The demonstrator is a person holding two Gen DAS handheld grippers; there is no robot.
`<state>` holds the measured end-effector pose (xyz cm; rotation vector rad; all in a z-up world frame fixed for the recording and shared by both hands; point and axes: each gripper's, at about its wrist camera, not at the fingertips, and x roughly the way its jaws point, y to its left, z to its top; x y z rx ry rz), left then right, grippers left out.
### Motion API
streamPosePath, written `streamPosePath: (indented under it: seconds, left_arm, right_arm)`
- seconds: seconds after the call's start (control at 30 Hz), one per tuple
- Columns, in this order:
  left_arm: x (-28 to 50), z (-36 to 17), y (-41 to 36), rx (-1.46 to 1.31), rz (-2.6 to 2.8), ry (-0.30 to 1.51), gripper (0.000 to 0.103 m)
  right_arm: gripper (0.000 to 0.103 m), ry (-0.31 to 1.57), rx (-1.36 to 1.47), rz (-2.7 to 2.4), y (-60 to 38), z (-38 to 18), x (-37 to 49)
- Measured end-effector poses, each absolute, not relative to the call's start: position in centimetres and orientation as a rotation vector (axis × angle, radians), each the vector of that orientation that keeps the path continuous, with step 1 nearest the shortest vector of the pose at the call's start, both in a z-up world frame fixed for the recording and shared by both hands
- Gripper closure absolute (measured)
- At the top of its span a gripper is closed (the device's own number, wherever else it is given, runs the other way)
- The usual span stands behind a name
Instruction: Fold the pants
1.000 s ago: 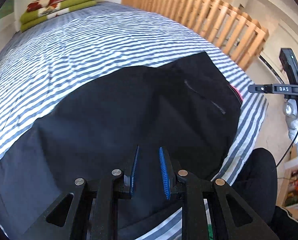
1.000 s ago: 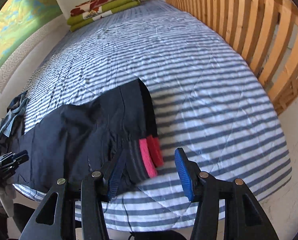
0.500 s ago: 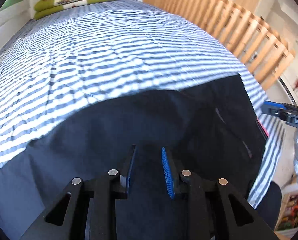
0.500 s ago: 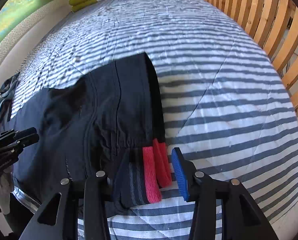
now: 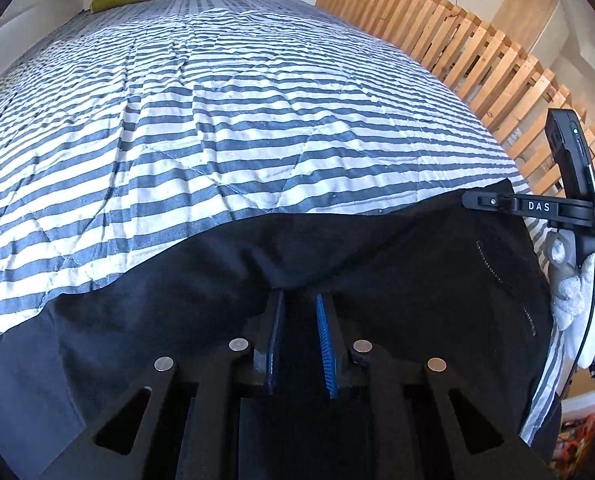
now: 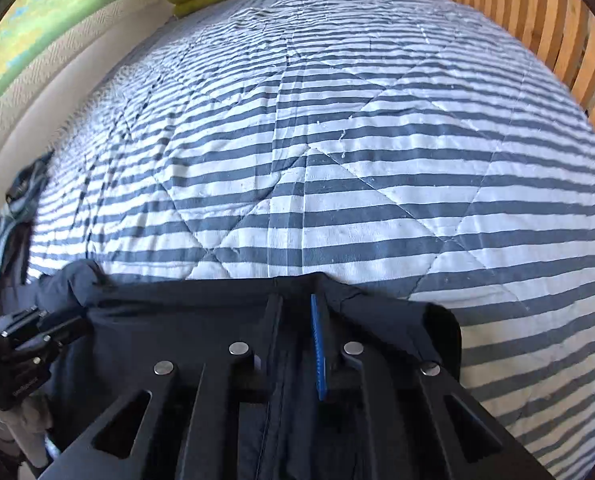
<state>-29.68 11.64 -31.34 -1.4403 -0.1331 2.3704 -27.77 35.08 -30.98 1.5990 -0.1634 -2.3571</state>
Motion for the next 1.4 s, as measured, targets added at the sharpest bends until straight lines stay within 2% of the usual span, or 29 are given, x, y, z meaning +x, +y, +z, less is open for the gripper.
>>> streamPosePath:
  seconds: [0.03,0.1,0.2,0.27,0.4,0.57,0.63,0.73,0.9,1.07,1.23,1.27,1.3,1.33,1.37,1.4]
  left_arm:
    - [-29.5,-30.8,11.2,-1.443,2.383,-0.136,0.083]
    - [-29.0,-29.4,10.0,-1.429,2.416,-0.155,0.077]
    - [-26.7,-26.8,6.6,-1.398,2.501,-0.183,0.062]
    - [-24.7,-25.5,3.5,-1.399,2.566,-0.217,0.061]
    - [-19.4,-24.5,-4.3,-1.469,2.706,-0.314,0.06]
    - [-12.7,-25.1,-13.9,-1.592,2.861,-0.472,0.056]
    - [-10.3,-25.5,-17.5,-1.621,2.885,-0.578,0.056]
    - [-7.9,-26.4,-21.6,-1.626,2.852,-0.772,0.049]
    - [-6.9,-28.7,-24.2,-1.647,2.84,-0.838,0.045]
    - [-6.8,-30.9,-25.1,-1.658,2.768,-0.861,0.045]
    - [-7.0,-32.0,-24.6,-1.635,2.734,-0.912,0.045]
    - [-7.2,-32.1,-24.5,-1.626,2.728,-0.903,0.045]
    - [-7.5,-32.1,-24.3,-1.615,2.716,-0.895,0.051]
    - [-7.8,-32.2,-24.0,-1.605,2.697,-0.896,0.061]
    - [-8.0,-32.3,-23.7,-1.61,2.694,-0.89,0.081]
    - [-7.9,-32.3,-23.5,-1.609,2.721,-0.875,0.084]
  right_arm:
    - [0.1,-0.136,1.595,-2.36,35.1,-30.7,-27.7]
    - [0.099,-0.108,1.585,-2.371,35.2,-30.1,-27.1]
    - [0.088,-0.079,1.538,-2.392,34.9,-28.1,-25.3]
    - [0.081,-0.034,1.488,-2.392,33.9,-26.7,-23.5]
    - [0.079,0.029,1.435,-2.307,30.6,-25.7,-19.0]
    - [0.073,0.235,1.457,-2.249,25.8,-28.1,-15.3]
    - [0.073,0.288,1.513,-2.262,25.3,-29.9,-15.3]
    - [0.073,0.327,1.551,-2.32,25.3,-30.7,-15.8]
    - [0.073,0.237,1.474,-2.309,22.3,-26.8,-14.0]
    - [0.073,0.367,1.367,-2.153,12.9,-25.5,-10.3]
    - [0.073,0.478,1.391,-2.026,5.7,-28.6,-8.8]
    - [0.073,0.506,1.414,-2.015,4.8,-29.5,-8.8]
    - [0.072,0.531,1.44,-2.009,4.3,-30.6,-8.9]
    - [0.071,0.544,1.454,-2.01,3.8,-31.3,-8.8]
    - [0.069,0.537,1.433,-2.023,3.7,-31.1,-8.8]
    - [0.069,0.551,1.45,-2.013,3.4,-31.1,-8.9]
